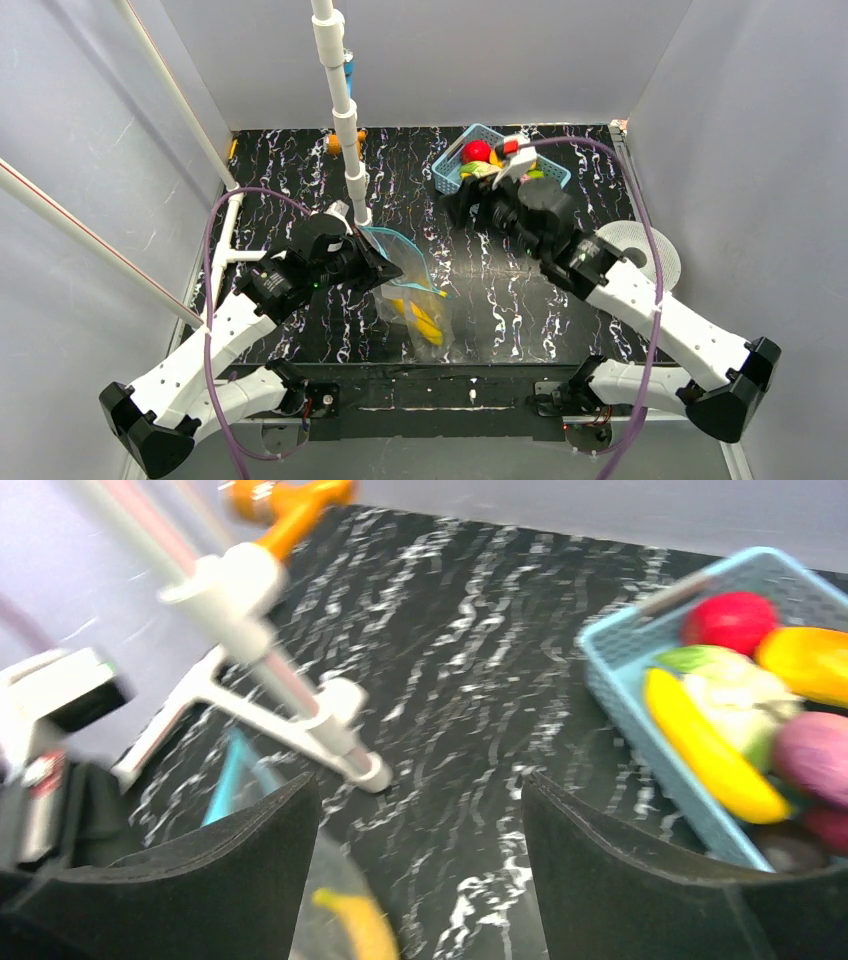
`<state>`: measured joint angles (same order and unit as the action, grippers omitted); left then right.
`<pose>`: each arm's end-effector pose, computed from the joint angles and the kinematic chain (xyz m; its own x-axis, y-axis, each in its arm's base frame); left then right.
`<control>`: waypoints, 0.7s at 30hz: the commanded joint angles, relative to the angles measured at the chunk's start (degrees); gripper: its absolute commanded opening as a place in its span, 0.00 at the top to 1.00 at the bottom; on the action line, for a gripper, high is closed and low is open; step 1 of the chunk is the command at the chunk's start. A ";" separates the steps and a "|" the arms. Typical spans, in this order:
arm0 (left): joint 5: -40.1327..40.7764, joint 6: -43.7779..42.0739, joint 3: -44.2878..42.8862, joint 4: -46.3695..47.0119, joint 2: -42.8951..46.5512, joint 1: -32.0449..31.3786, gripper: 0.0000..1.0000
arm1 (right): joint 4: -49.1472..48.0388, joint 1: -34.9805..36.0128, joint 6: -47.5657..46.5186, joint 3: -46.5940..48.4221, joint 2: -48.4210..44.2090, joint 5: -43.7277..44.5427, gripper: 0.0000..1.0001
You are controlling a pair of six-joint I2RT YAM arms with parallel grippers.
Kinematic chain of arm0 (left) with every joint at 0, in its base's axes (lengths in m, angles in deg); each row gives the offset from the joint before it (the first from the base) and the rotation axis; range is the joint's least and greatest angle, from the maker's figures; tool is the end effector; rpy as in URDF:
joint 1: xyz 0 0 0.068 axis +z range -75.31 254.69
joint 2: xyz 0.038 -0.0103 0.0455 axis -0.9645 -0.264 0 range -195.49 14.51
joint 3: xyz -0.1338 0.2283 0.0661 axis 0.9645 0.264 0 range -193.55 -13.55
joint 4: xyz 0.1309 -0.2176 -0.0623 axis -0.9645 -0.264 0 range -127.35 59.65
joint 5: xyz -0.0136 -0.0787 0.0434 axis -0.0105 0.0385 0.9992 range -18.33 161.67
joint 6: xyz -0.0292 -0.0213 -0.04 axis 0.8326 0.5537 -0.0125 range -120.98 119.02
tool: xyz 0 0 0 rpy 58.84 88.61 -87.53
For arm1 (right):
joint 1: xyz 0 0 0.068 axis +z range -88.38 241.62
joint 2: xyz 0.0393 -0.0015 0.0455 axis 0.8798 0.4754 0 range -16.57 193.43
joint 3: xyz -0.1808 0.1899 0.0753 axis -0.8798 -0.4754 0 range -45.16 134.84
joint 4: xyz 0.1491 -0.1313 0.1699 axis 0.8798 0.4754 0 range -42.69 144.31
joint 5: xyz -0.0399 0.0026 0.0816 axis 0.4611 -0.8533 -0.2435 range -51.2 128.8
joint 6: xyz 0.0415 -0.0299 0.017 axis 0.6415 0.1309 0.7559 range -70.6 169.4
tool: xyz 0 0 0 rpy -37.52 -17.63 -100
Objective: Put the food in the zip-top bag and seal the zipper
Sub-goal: Place the fake fruit in the zipper food storage bag, then pick up the fake vegetable from the bin.
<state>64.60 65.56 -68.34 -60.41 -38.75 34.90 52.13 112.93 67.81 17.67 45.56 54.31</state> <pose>0.1520 -0.1322 0.3393 -0.8049 -0.5144 -0.2958 -0.0508 0.5565 -0.8293 0.1629 0.1882 0.4021 -0.2276 0.2028 -0.9524 -0.5413 0.7867 0.2969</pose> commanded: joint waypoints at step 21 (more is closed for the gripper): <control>-0.69 -2.24 -1.28 -4.65 1.41 0.46 1.00 | 21.77 -34.43 12.20 30.72 40.79 3.27 0.02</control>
<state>64.73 64.16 -68.40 -63.84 -37.67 35.01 71.10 78.52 81.87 39.65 80.23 57.10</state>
